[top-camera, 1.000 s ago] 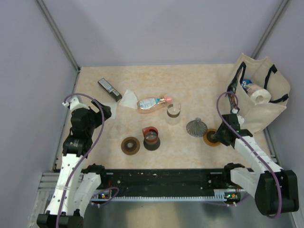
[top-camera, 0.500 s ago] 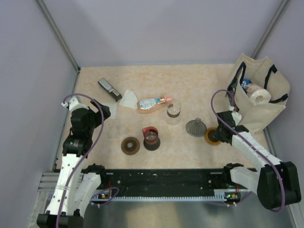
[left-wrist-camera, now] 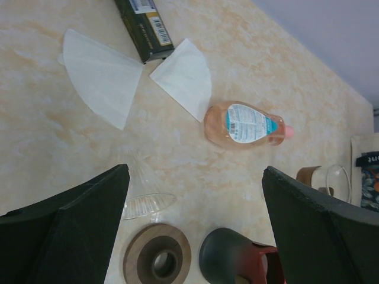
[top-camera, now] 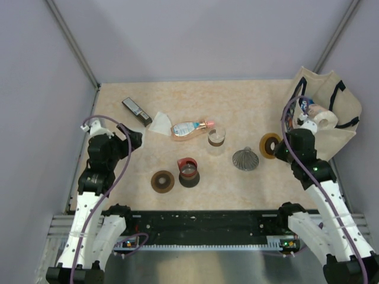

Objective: Place the coffee filter in the dripper

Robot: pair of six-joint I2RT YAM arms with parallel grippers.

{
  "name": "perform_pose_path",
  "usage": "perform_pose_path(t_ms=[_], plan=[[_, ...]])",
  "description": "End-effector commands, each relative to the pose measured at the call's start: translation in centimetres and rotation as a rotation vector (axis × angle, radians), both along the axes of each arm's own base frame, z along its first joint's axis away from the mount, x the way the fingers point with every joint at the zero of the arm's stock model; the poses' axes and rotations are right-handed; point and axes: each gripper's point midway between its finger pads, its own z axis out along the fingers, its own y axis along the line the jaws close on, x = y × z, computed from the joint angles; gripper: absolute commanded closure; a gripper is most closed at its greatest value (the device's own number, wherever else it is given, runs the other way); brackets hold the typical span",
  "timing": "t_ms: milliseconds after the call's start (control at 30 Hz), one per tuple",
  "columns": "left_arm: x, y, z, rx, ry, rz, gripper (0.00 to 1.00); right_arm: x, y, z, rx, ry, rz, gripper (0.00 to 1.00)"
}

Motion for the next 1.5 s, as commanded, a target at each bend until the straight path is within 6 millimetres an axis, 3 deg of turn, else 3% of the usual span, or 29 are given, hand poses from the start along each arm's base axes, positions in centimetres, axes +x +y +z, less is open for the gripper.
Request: perform_pose_path(t_ms=[0, 133, 233, 433, 633, 767, 867, 1067, 1300, 1467], plan=[[-0.1, -3.9, 3.4, -0.059, -0.150, -0.228, 0.01, 0.7, 6.8, 6.0, 0.142, -0.171, 0.403, 1.00], [-1.7, -9.5, 5.8, -0.168, -0.302, -0.574, 0.01, -2.4, 15.5, 9.4, 0.471, -0.227, 0.909, 1.00], [-4.4, -13.2, 8.6, -0.240, -0.479, -0.871, 0.01, -4.5, 18.0, 10.8, 0.620, -0.227, 1.122, 1.00], [-9.3, -17.7, 9.6, -0.152, -0.707, -1.221, 0.01, -7.5, 19.7, 11.1, 0.737, -0.146, 1.288, 1.00], [-11.7, -22.5, 7.7, 0.112, -0.731, -1.492, 0.01, -11.1, 21.8, 11.5, 0.808, -0.067, 1.459, 1.00], [-13.2, -24.3, 8.5, 0.113, -0.790, -1.641, 0.01, -12.8, 23.0, 11.1, 0.829, -0.006, 1.534, 1.00], [-13.9, -25.6, 8.4, 0.137, -0.797, -1.719, 0.04, -13.1, 23.6, 10.7, 0.834, 0.039, 1.543, 1.00], [-15.8, -27.6, 6.0, 0.253, -0.803, -1.856, 0.10, -13.3, 24.1, 10.3, 0.839, 0.092, 1.555, 1.00], [-17.2, -29.1, 5.6, 0.298, -0.830, -1.925, 0.15, -13.7, 24.4, 9.6, 0.829, 0.143, 1.575, 1.00], [-17.5, -30.0, 5.3, 0.301, -0.799, -1.948, 0.30, -13.4, 24.3, 8.9, 0.802, 0.180, 1.558, 1.00]])
